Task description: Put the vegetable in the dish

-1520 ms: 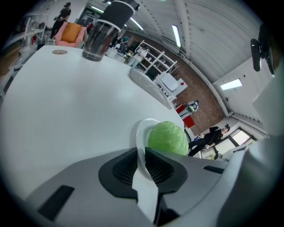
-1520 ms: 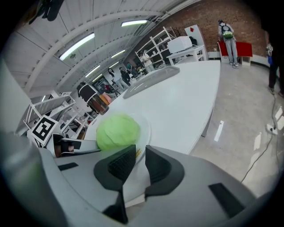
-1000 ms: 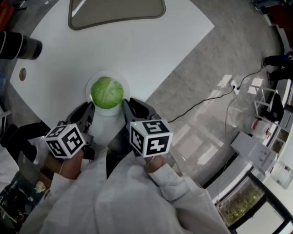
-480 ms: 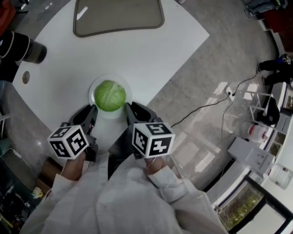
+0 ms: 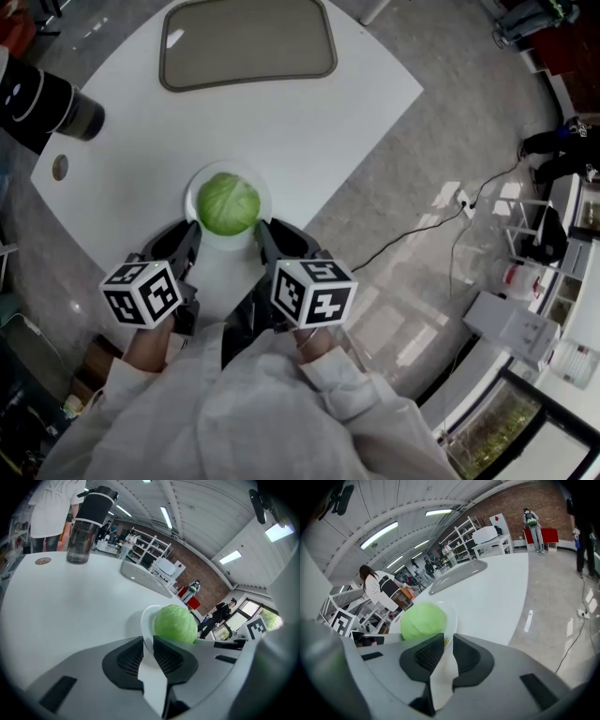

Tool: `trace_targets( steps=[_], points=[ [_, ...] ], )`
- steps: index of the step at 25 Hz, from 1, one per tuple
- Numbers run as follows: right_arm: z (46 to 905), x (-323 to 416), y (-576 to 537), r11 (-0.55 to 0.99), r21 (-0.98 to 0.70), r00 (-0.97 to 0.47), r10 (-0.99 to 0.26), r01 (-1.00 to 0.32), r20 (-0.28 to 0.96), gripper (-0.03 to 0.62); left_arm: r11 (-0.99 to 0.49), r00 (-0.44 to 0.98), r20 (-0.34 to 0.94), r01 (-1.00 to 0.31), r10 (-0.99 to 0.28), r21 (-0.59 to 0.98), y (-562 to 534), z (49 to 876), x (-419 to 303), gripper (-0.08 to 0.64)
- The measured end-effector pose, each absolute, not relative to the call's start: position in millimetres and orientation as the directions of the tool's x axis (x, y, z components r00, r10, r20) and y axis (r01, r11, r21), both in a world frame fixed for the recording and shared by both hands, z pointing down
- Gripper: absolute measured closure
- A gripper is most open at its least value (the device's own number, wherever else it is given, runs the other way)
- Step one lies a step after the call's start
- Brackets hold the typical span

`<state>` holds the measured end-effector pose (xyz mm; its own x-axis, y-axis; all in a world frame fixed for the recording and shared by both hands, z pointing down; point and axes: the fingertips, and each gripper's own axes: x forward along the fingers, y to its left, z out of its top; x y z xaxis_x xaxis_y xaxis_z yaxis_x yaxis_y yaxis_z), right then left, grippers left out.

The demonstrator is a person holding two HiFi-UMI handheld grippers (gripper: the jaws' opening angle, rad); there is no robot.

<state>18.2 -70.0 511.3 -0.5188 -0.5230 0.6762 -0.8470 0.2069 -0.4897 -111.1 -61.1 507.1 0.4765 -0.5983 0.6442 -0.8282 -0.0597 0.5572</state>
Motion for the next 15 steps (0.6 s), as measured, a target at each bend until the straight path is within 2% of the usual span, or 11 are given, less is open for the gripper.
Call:
trace_targets(
  steps=[15],
  points=[
    [498, 11, -137, 0.341, -0.488, -0.595, -0.480, -0.804, 0.645, 0.525, 0.047, 0.383, 0.623, -0.828, -0.682, 0.559, -109, 494, -115, 0.503]
  ],
)
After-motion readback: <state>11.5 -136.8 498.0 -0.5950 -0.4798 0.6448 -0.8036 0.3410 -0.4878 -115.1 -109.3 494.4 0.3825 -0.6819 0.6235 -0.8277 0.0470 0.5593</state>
